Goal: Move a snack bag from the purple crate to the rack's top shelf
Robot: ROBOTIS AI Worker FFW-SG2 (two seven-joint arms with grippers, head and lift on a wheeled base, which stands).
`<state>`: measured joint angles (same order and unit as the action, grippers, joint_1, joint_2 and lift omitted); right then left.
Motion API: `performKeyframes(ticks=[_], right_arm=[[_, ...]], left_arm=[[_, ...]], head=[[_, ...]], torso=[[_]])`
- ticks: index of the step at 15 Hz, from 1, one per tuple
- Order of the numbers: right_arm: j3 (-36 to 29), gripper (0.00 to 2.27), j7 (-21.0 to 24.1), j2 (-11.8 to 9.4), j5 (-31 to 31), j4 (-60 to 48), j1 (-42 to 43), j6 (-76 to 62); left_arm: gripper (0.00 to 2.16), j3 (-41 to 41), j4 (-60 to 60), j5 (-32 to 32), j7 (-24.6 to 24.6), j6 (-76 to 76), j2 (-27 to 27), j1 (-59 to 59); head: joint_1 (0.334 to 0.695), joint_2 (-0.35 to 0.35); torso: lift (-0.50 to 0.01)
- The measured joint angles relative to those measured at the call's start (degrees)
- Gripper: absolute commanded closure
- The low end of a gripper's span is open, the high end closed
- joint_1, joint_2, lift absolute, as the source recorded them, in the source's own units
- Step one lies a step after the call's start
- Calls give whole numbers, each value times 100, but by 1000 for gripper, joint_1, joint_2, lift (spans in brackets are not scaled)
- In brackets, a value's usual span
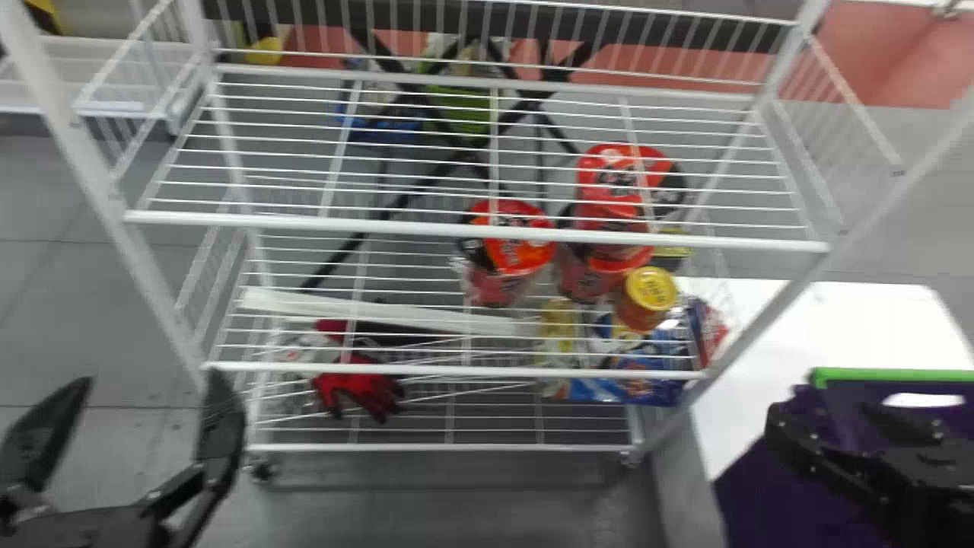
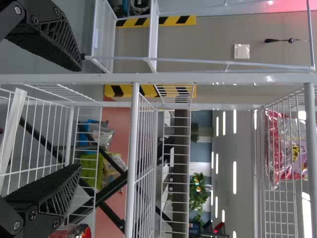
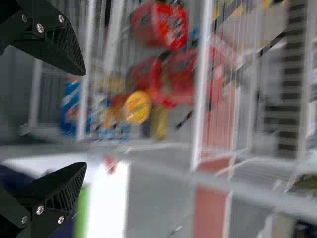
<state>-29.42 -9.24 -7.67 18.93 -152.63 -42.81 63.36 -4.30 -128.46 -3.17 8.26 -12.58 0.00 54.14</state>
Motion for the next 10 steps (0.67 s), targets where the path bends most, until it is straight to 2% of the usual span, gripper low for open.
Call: performKeyframes(ticks=[3, 4, 5, 6, 8, 10], right_arm=[[-1645, 191, -1314, 534, 423, 15, 938, 1913], [-2136, 191, -1591, 561, 430, 75, 1251, 2367], [-2524, 194, -1793, 499, 412, 152, 1398, 2517], [-2941, 194, -2053, 345, 386, 307, 1495, 2586], [-3509, 286, -2520, -49, 267, 788, 1632, 2619], [-3645, 286, -3090, -545, -260, 1530, 1707, 2625]], left_arm=[[134, -35, 142, -26, -28, -88, 0, -35], [134, -41, 185, -38, -29, -96, 8, -45], [134, -40, 219, -42, -40, -99, 19, -76], [134, -32, 256, -41, -73, -95, 31, -131], [134, -2, 290, 13, -194, -50, 58, -231], [134, 27, 339, 76, -266, 7, 69, -322]], head=[[695, -350], [695, -350], [695, -350], [695, -350], [695, -350], [695, -350]], torso=[[-452], [-452], [-452], [-452], [-452], [-452]])
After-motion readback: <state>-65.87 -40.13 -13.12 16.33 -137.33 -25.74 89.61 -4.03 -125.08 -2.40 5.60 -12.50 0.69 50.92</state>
